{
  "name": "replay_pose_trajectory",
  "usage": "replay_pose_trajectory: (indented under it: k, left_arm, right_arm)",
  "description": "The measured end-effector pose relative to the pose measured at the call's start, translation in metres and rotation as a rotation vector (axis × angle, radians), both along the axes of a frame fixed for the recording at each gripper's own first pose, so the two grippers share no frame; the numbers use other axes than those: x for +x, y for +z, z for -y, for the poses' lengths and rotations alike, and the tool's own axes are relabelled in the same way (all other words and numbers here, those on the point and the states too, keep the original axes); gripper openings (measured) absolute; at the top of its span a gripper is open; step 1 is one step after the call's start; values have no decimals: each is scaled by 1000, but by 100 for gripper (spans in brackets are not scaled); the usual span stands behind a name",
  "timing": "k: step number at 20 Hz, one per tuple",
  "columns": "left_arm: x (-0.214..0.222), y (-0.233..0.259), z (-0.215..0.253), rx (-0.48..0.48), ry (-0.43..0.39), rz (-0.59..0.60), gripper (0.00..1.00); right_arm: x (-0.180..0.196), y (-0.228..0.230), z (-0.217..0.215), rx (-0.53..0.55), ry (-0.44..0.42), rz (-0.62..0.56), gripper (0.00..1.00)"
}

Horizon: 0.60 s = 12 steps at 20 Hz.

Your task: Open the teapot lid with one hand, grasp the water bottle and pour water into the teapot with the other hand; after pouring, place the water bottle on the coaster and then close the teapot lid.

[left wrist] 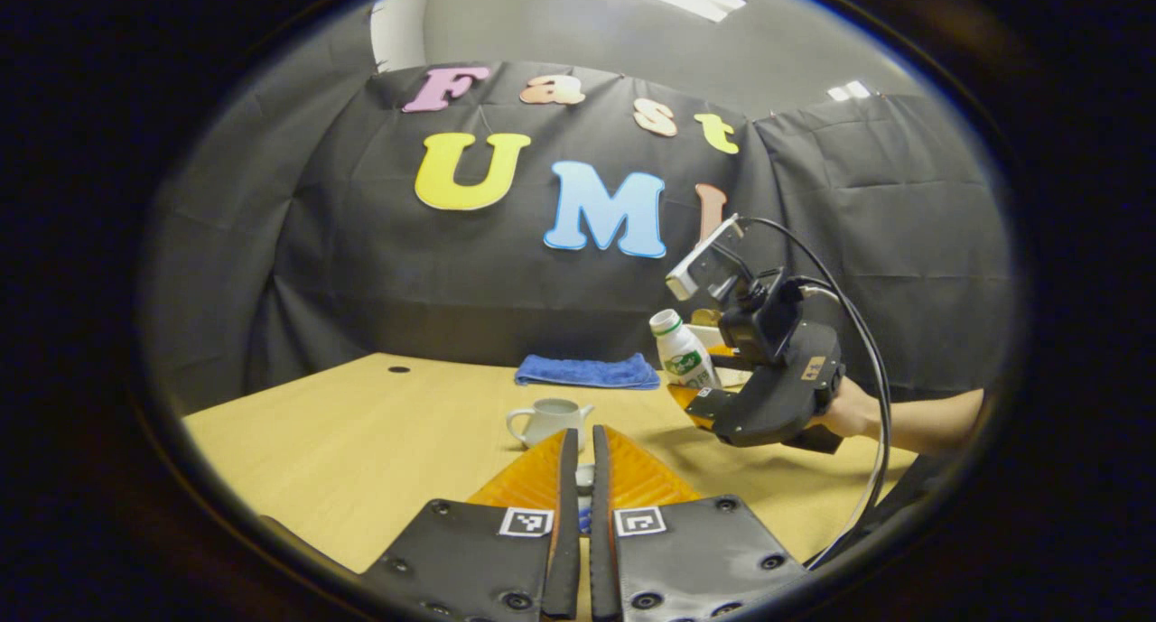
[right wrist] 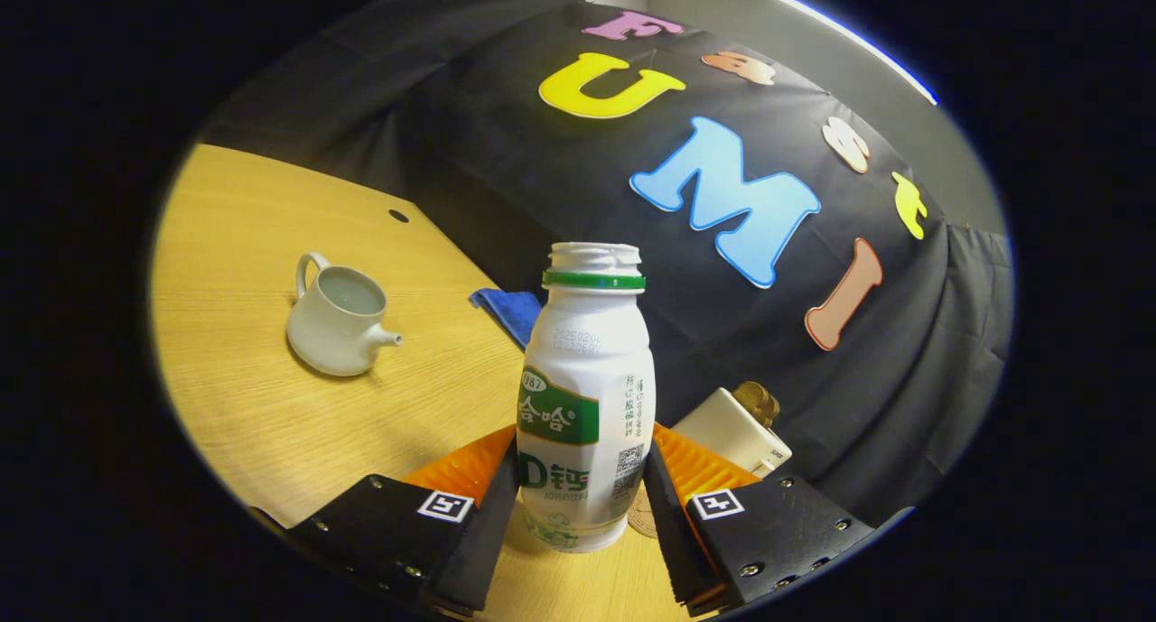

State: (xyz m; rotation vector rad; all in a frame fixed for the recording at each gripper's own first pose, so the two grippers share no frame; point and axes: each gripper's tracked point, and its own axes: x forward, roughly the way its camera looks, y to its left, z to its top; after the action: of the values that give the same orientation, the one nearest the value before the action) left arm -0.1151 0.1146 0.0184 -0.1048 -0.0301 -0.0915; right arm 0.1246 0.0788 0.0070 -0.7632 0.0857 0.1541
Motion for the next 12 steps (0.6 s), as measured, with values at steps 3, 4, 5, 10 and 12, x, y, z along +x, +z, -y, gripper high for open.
replay_pose_trajectory:
  k: [3, 4, 5, 10, 12]
  left_arm:
    - [-10, -2, -8, -18, 12, 9, 11]
    - [-13, -5, -10, -28, 12, 4, 11]
    - [-13, -8, -12, -34, 17, -1, 15]
    - [-18, -5, -23, -24, 41, 10, 11]
    - [-17, -3, -22, -21, 44, 16, 15]
  right_arm:
    - [6, -7, -14, -63, 19, -19, 73]
    - [7, -8, -19, -92, 25, -22, 73]
    - [8, -9, -22, -127, 27, -19, 73]
    - [21, -15, -34, -336, 55, 9, 70]
    - [26, -10, -37, -424, 66, 43, 73]
